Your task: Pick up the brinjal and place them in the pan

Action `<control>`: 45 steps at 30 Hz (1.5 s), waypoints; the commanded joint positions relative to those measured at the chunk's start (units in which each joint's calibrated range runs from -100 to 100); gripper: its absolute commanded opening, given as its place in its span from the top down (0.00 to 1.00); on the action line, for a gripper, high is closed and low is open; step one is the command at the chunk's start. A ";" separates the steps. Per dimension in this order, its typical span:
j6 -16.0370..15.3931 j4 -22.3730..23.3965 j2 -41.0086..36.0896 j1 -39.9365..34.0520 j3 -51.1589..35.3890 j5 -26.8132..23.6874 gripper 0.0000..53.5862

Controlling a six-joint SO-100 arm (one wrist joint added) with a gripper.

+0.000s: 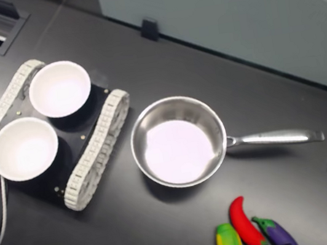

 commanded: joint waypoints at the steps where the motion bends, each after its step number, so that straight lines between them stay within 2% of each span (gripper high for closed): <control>1: -0.68 -3.27 1.08 1.36 -6.04 0.93 0.43; 8: -0.68 -4.72 7.74 2.17 -9.94 2.20 0.36; 18: -0.68 -5.82 17.19 2.28 -16.30 4.00 0.34; 45: -0.68 -6.08 26.04 1.82 -21.57 5.03 0.33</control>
